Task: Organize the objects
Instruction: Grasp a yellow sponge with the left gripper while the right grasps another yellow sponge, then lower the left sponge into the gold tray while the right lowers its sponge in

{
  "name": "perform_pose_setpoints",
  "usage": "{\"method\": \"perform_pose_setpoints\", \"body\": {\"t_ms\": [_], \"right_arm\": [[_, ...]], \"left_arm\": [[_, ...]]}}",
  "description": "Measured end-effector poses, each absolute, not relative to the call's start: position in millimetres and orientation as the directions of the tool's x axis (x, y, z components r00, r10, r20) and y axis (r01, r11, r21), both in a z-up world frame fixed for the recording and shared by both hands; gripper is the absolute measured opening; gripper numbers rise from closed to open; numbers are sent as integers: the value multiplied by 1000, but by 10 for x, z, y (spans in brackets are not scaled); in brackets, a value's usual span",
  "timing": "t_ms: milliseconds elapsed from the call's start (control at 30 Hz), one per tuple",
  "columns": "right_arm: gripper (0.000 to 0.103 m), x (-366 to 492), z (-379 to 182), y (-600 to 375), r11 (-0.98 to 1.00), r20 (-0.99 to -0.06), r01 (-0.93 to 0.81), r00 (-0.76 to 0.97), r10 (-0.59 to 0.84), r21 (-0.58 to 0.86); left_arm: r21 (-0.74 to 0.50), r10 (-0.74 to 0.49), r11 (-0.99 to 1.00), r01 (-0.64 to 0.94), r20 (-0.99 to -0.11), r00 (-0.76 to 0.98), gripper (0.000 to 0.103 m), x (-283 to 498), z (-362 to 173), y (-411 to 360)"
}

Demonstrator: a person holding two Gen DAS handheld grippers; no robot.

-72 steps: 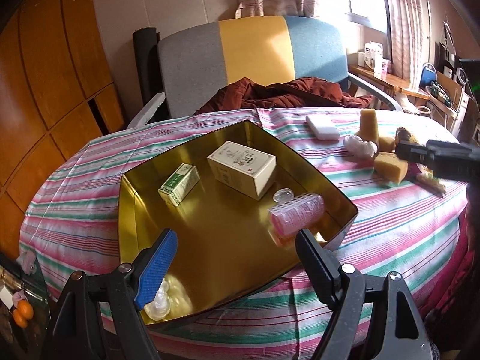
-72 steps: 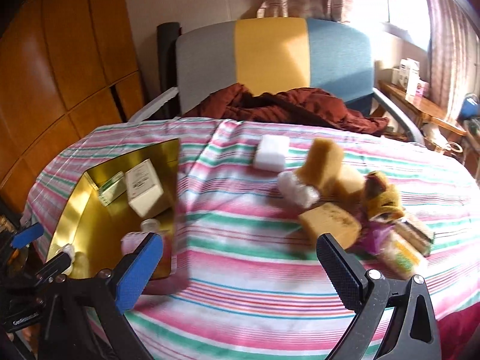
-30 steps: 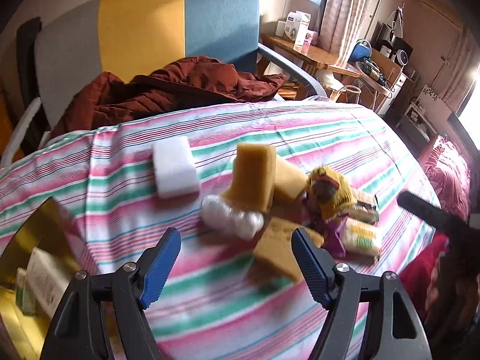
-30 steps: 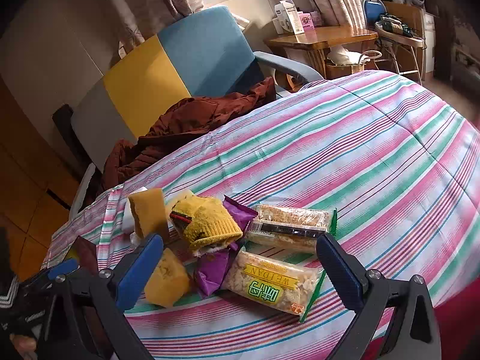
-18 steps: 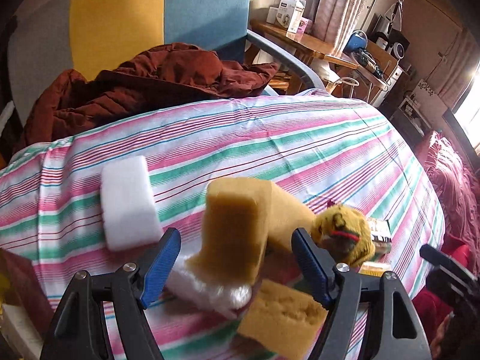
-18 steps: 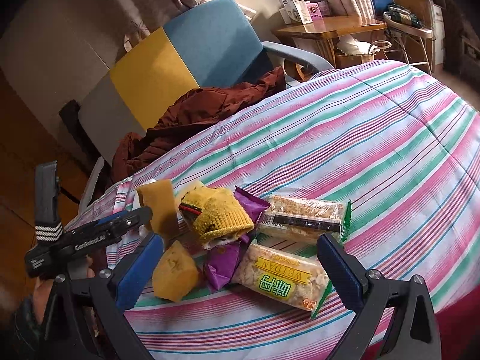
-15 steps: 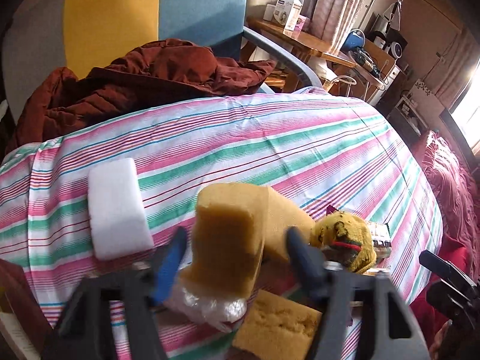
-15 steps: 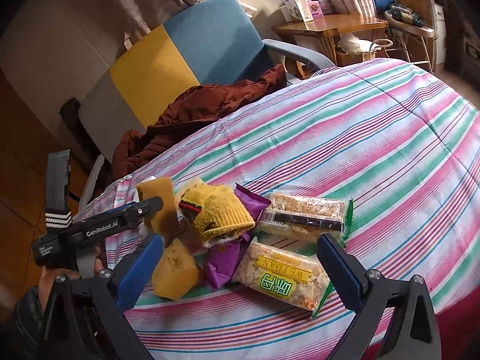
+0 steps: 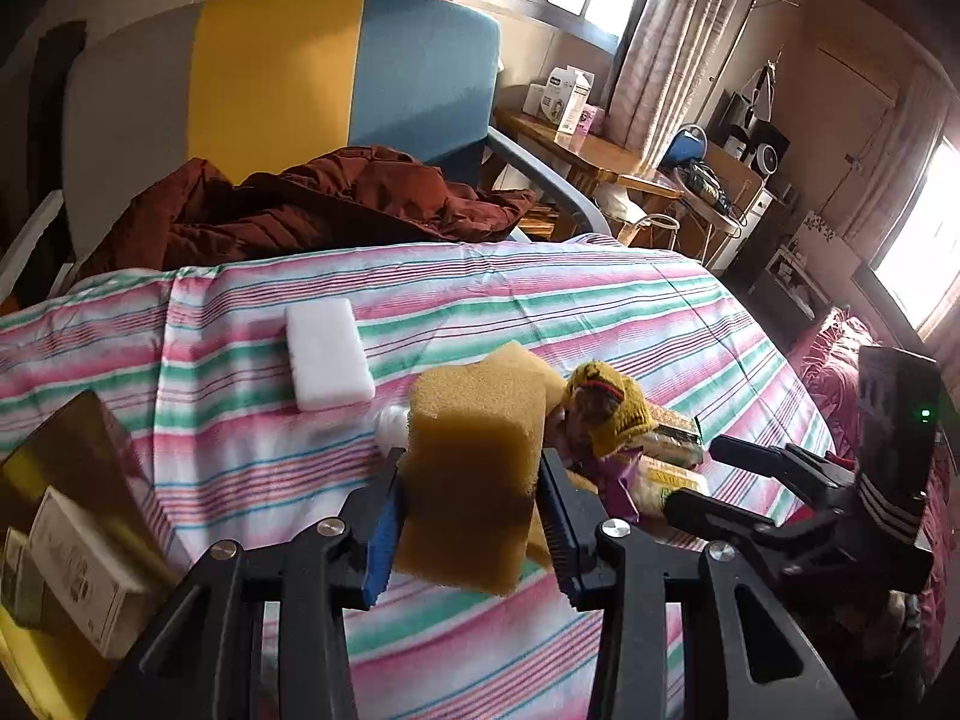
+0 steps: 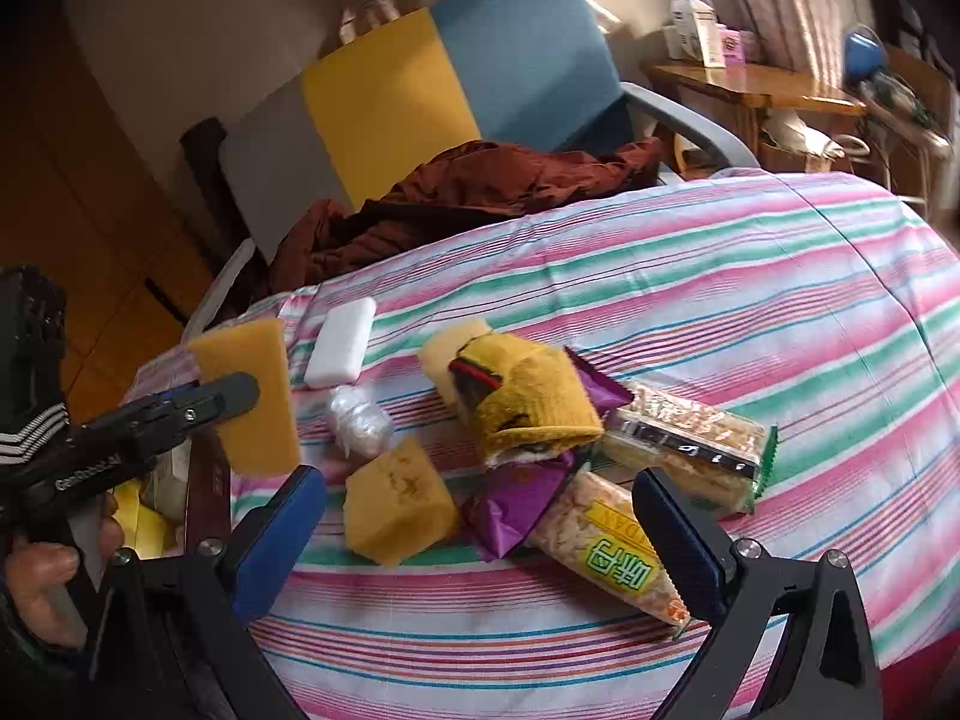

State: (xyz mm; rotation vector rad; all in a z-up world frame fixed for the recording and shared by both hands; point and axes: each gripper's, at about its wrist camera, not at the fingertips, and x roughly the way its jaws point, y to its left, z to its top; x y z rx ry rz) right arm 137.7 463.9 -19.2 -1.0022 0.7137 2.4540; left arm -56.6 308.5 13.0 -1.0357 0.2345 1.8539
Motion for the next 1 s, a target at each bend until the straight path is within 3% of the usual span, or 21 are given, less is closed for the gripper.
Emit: {"method": "perform_pose_setpoints", "body": {"t_ms": [200,400,467,533,767,1000], "right_arm": [[101,1021,-330,4217,-912,-789,-382,-602,124,148],[88,622,-598,4087,-957,-866,-291,-478,145,1],[82,515,-717,4120,-955,-884,-295,-439,163,-29],[59,465,-821,4146,-955,-897,-295,-414,156,-30],[58,595,-728,4067,-953,-876,-303,-455,163,-20],[58,873,-276,3913,-936,-802,-343,-578,148,75]], "left_arm": [[-291,659,-557,-778,-726,-200,42,-474,222,2402],[-317,648,-620,-718,-723,-240,42,-483,188,1814],[-328,645,-639,-695,-721,-253,42,-504,172,1654],[-338,641,-663,-668,-718,-273,42,-529,158,1489],[-330,595,-749,-575,-717,-363,42,-626,141,914],[-320,527,-829,-457,-721,-450,42,-821,37,262]]}}
